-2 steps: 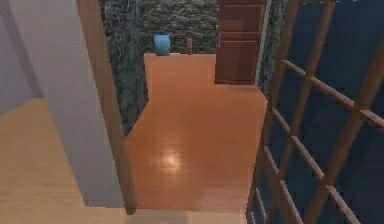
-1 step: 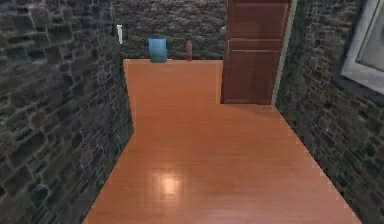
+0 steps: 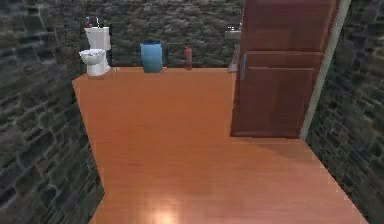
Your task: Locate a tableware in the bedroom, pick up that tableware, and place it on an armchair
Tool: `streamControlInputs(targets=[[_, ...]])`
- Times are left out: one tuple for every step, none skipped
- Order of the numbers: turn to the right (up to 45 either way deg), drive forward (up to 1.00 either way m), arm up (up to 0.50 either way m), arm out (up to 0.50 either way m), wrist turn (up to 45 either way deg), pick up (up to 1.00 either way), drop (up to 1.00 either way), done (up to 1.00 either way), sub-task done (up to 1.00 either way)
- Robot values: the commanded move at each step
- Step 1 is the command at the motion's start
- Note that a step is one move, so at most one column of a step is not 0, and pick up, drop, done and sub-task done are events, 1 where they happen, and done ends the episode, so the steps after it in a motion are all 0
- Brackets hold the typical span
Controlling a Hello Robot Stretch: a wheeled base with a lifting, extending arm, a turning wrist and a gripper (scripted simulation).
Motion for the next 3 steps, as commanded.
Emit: streamControlInputs(targets=[[0.0,1.00,0.00,0.00,0.0,0.00,0.00,0.00,0.00],[0.0,0.85,0.00,0.00,0.0,0.00,0.00,0.00,0.00],[27.0,0.00,0.00,0.00,0.0,0.00,0.00,0.00,0.00]])
